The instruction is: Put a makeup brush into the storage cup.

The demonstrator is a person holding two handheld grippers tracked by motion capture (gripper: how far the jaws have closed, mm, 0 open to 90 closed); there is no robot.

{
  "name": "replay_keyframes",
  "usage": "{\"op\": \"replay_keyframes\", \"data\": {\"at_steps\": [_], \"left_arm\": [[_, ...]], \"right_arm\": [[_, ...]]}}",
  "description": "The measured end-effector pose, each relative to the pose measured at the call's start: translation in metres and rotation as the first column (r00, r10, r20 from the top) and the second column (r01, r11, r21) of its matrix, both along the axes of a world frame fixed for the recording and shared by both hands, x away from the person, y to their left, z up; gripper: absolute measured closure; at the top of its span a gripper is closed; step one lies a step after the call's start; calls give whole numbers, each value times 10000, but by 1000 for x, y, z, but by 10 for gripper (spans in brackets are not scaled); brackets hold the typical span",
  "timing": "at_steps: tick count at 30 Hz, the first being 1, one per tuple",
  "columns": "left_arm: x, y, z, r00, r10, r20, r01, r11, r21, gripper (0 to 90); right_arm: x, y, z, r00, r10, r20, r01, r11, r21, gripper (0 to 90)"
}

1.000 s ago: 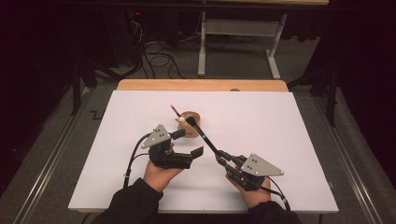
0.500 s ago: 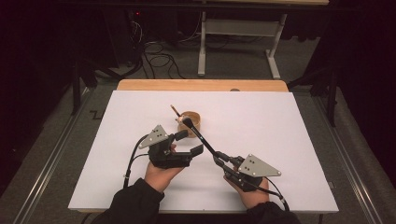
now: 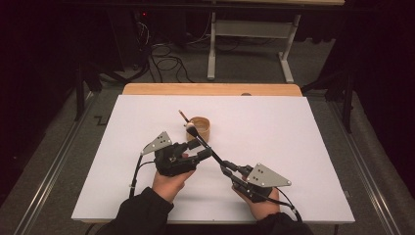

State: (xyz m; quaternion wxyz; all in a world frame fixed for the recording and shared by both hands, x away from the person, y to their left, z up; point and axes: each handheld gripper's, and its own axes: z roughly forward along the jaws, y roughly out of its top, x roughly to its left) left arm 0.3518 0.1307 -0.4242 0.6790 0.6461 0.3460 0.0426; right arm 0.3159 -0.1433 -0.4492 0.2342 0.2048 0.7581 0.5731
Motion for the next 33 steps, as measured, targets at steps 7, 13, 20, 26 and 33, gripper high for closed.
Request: {"op": "replay_keyframes", "data": {"at_steps": [7,13,20,26,33], "left_arm": [[3,2,-3,9997,-160,-207,153,9994,-311,507],[5,2,-6,9987,-304,-417,283,9982,-521,559],[5,3,-6,9984,-389,-414,361,9971,-671,640],[5,3,-7,9979,-501,-419,465,9954,-837,676],[6,4,-6,9967,-674,-442,623,9922,-1080,719]], "right_arm": [[0,0,0,10000,27,0,-27,10000,-76,806],[0,0,-1,10000,32,-27,-33,9999,-105,806],[0,0,-1,10000,33,-38,-34,9999,-151,806],[-1,1,-1,10000,-52,-65,51,9998,-175,806],[0,2,-2,9999,72,86,-70,9997,-241,806]]}}
